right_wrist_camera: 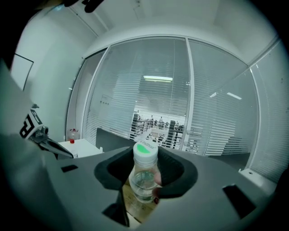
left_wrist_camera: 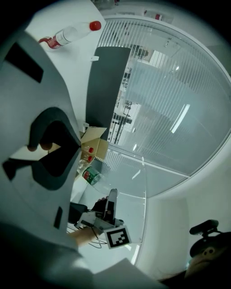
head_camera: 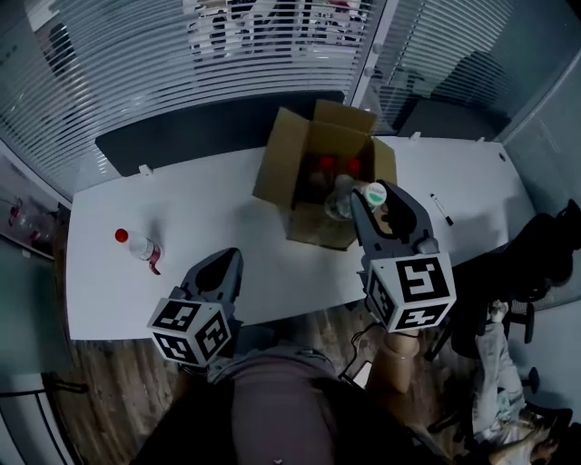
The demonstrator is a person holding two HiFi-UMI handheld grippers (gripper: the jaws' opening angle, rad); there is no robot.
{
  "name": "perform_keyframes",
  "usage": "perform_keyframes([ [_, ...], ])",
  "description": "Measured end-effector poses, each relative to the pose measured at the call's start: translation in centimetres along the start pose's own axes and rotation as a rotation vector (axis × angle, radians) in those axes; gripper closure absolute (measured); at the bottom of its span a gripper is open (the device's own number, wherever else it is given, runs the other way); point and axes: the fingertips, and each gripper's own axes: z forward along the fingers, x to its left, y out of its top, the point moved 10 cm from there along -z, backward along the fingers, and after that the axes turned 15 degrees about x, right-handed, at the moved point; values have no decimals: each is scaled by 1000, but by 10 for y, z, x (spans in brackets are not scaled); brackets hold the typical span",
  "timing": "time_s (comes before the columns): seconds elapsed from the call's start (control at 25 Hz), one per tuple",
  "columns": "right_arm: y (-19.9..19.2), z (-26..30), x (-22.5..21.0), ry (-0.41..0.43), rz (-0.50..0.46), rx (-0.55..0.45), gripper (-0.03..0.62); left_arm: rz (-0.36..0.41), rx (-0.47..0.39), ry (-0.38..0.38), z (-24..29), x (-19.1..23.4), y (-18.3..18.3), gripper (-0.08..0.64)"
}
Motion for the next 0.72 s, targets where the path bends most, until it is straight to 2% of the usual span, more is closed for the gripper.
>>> perform_keyframes([
  [0.72,-56,-49,14,200,-39,41,417,-94,-27,150,-57,-72,-77,552],
])
